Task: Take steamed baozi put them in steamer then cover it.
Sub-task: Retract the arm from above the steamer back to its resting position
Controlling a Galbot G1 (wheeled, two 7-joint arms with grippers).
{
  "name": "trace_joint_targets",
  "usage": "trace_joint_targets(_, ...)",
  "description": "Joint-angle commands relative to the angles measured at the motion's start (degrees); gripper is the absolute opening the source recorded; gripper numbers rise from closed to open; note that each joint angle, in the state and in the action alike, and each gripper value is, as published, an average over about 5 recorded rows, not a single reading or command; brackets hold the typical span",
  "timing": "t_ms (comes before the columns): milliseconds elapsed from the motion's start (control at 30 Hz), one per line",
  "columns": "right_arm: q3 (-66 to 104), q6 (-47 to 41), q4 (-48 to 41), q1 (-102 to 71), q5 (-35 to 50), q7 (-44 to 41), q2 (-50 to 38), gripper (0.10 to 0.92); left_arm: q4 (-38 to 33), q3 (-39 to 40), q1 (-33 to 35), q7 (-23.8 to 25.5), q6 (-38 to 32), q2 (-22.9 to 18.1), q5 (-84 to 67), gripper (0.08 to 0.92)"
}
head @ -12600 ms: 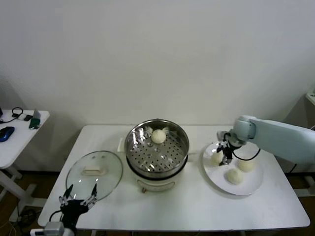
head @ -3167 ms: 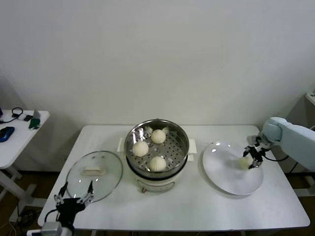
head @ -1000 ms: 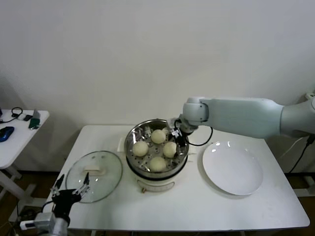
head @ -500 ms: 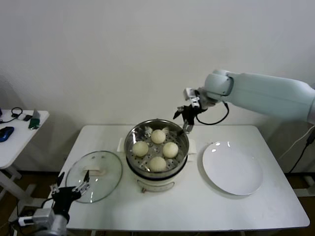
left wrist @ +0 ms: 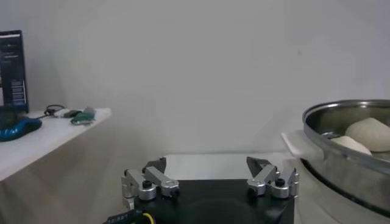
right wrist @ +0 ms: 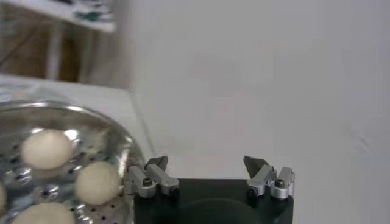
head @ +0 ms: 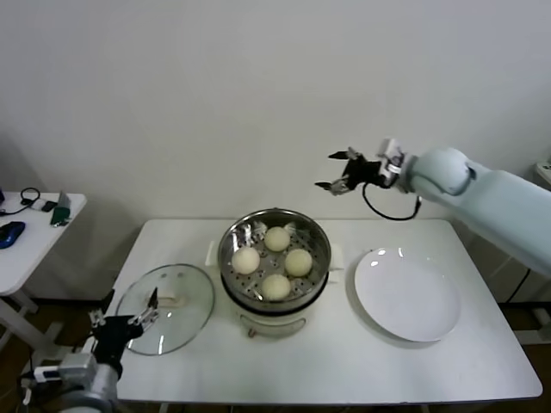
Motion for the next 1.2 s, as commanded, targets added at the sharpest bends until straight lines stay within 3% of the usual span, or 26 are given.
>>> trace_joint_targets(33,53.26,4.85,7.94,-53.12,-4.26,11.36,-11.95,0.823,0.91,0.24,-1.48,-0.14,-0.36,1.40,3.42,0.823)
trace_joint_targets(333,80.05,10.57,8.26,-83.23,-6.26,10.06,-0.36,0.823,1.77,1.05,-0.85,-0.02,-2.33,2.07,6.59,0.823)
trace_joint_targets(533,85.51,17.01,10.44,-93.34,-5.25,8.97,9.29,0.823,2.86,0.84,0.65,0.35,-6.81,2.82,10.98,0.823)
trace_joint_targets(767,83.88,25.53,11.14,-97.88,-10.31,8.65,19.87,0.823,6.24,0.90,2.72,-1.56,-13.85,3.07,17.77,0.823)
trace_joint_targets(900,81.49,29.13,11.56,-99.65,-15.06,9.91,24.55,0.823,11.38,1.44,3.47,-7.92,-21.36,3.72,32.17,0.823)
trace_joint_targets(1067,78.63,31.45,11.05,-101.29,-22.78,13.02,29.45,0.823,21.52,2.21,2.09,-23.05,-28.74,3.90,59.88,0.823)
trace_joint_targets(1200,77.03,31.25,10.94,-101.68,-22.54,14.22,31.28,0.823,26.12,3.12,1.07,-26.10,-29.76,3.21,70.26,0.823)
